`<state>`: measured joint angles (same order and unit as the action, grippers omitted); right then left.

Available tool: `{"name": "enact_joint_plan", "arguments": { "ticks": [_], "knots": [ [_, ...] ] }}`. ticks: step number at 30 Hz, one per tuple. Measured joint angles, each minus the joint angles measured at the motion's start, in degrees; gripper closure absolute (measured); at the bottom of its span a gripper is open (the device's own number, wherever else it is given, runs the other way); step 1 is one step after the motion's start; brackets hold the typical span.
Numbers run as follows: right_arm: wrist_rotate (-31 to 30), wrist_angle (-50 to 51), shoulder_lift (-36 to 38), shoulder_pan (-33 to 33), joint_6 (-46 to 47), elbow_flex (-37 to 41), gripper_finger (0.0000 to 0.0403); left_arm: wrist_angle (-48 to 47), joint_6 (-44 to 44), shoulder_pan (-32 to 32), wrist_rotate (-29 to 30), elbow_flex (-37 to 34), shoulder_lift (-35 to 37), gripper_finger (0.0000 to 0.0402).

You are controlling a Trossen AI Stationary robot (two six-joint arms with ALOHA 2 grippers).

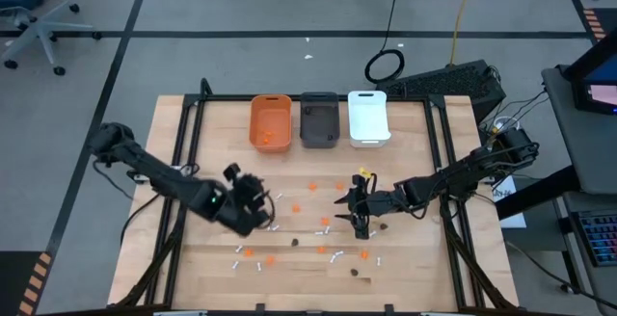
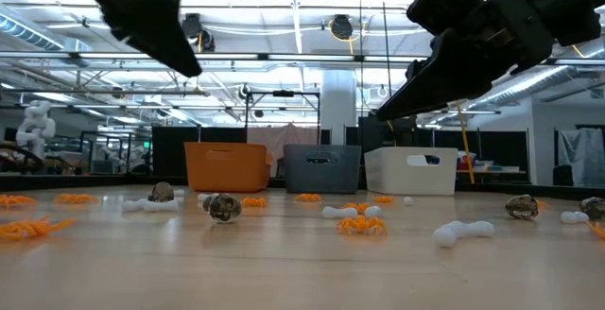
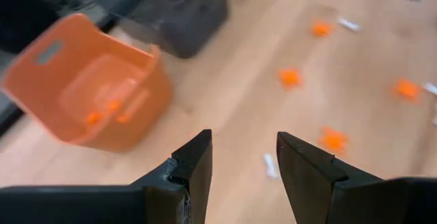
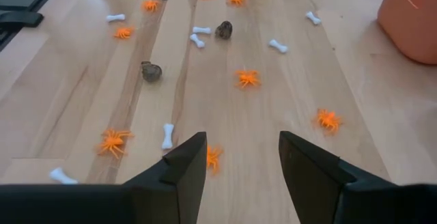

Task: Sort Halloween decoration
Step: Put the orange spider toy into the orange bin

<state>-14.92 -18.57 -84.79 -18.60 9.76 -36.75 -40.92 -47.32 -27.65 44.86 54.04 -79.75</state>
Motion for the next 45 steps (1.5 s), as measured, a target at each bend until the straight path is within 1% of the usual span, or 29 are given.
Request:
{"name": "enact_joint_plan", "arguments": {
  "ticks": [3,6,11,14,18,20,22,28,30,35,39,42,45],
  "knots": [
    [0.0,0.0,0.0,-0.3,0.0,0.0,0.0234,0.2,-1.9,-3.6,-0.9,0.0,-1.6,0.0242],
    [0.0,0.0,0.0,-0.6,0.0,0.0,0.0234,0.2,-3.0,-6.3,-3.1,0.0,-4.2,0.0242],
    [0.1,0.0,0.0,-0.6,0.5,0.0,0.0234,0.8,-5.2,-8.0,-8.7,0.0,-7.8,0.0242],
    [0.1,0.0,0.0,-0.6,0.5,0.0,0.0234,0.6,-7.4,-8.3,-10.8,0.0,-9.0,0.0242],
    [0.1,0.0,0.0,-0.6,0.2,0.0,0.0234,-4.5,-12.0,-8.6,-13.1,0.0,-9.2,0.0242],
    [0.1,0.0,0.0,-0.6,0.1,0.0,0.0234,-8.6,-15.4,-8.9,-13.5,0.0,-9.2,0.0242],
    [0.1,0.0,0.0,-0.6,0.0,0.0,0.0234,-11.2,-16.8,-9.9,-13.3,-0.1,-9.2,0.0242],
    [0.1,0.3,-0.2,-0.6,-0.2,0.0,0.0234,-7.6,-17.0,-12.5,-13.4,-3.8,-9.2,0.0242],
    [0.1,0.4,-0.3,-0.6,-0.2,0.0,0.0234,-6.5,-18.2,-13.1,-14.5,-5.6,-9.2,0.0242],
    [0.1,0.4,-0.3,-0.6,-0.2,0.0,0.0234,-5.9,-19.9,-13.1,-17.9,-9.7,-9.2,0.0242],
    [0.0,0.4,-0.3,-0.6,-0.4,0.0,0.0234,-5.7,-19.4,-12.9,-18.3,-11.4,-8.9,0.0242],
    [0.0,0.4,-0.3,-0.6,-0.4,0.0,0.0234,-5.8,-19.4,-12.9,-20.4,-12.7,-8.8,0.0242],
    [0.0,0.2,-0.3,-0.6,-0.9,0.0,0.0234,-4.8,-18.9,-12.8,-20.7,-13.5,-8.8,0.0242]
  ]
}}
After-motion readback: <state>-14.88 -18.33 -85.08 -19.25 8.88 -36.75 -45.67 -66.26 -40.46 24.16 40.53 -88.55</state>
